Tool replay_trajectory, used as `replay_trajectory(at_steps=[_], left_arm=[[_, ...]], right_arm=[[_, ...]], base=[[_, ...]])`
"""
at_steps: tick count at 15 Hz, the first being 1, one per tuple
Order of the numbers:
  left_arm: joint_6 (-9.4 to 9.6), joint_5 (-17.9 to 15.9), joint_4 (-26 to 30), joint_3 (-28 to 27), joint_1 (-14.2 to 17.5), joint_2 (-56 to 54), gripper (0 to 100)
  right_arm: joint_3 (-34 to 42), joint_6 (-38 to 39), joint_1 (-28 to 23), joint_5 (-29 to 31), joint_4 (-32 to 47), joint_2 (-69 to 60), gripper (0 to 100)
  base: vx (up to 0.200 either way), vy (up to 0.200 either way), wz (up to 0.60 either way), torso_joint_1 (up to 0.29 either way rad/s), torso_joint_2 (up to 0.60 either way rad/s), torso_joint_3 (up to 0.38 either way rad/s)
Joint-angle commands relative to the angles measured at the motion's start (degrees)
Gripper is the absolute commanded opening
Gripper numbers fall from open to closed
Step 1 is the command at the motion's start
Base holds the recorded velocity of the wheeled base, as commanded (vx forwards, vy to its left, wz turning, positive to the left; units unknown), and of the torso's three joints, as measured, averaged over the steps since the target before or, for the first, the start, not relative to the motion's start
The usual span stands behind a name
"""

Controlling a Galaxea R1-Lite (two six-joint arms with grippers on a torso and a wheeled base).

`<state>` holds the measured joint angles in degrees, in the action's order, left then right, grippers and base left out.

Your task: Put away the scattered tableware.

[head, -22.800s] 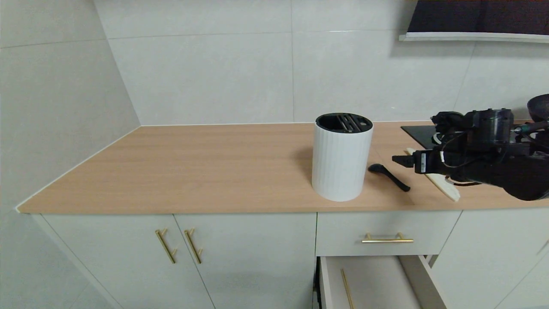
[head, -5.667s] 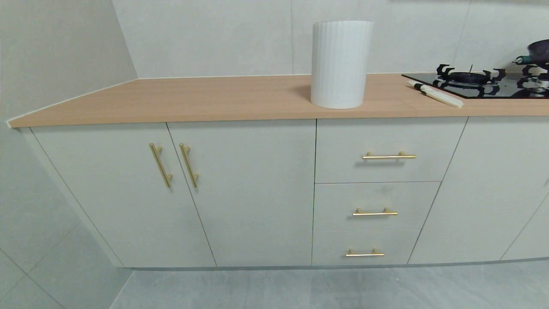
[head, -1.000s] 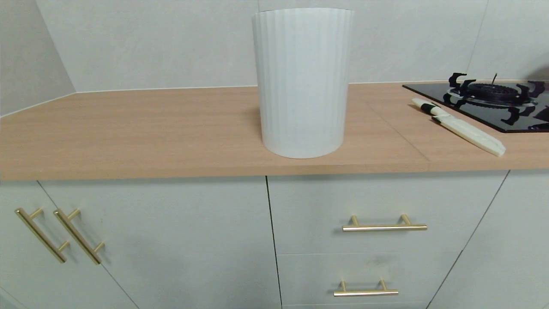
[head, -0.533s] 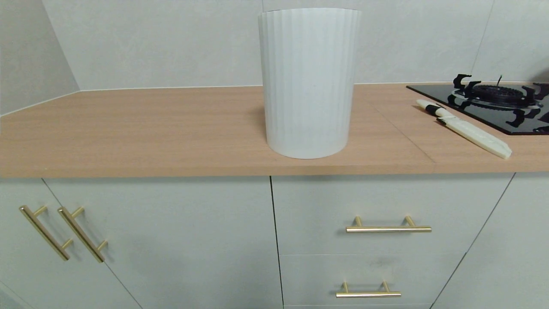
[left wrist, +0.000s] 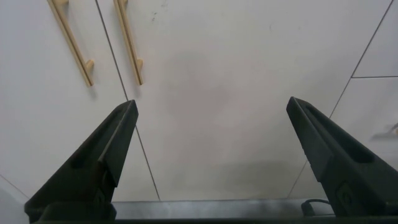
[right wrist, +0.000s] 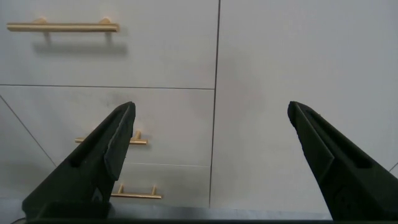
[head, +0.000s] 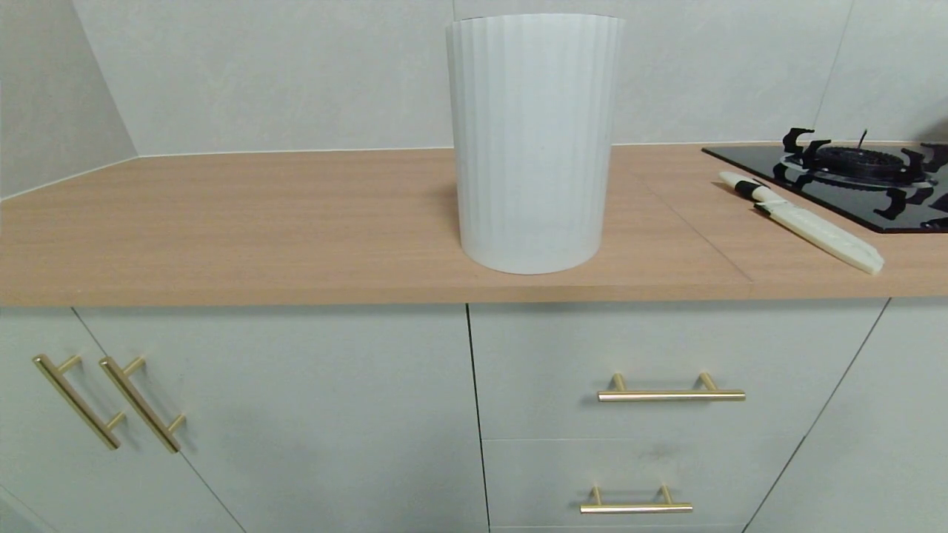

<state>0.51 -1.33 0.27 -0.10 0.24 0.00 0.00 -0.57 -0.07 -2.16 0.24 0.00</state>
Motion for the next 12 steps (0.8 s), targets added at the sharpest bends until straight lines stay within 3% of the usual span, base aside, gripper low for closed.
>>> replay_trajectory(at_steps=[1,5,12], left_arm=[[-0.07,0.0,0.0,0.0,0.0,0.0,100],[-0.07,0.0,0.0,0.0,0.0,0.0,100],[0.02,0.0,0.0,0.0,0.0,0.0,100]], right_arm=[[0.0,0.0,0.0,0.0,0.0,0.1,100],[0.0,0.0,0.0,0.0,0.0,0.1,100],[0.0,0.0,0.0,0.0,0.0,0.1,100]], base=[[0.000,0.000,0.00,0.017,-0.09,-0.041],[0.000,0.000,0.00,0.073,-0.22,-0.272],[0.000,0.000,0.00,0.143,-0.51,-0.305]])
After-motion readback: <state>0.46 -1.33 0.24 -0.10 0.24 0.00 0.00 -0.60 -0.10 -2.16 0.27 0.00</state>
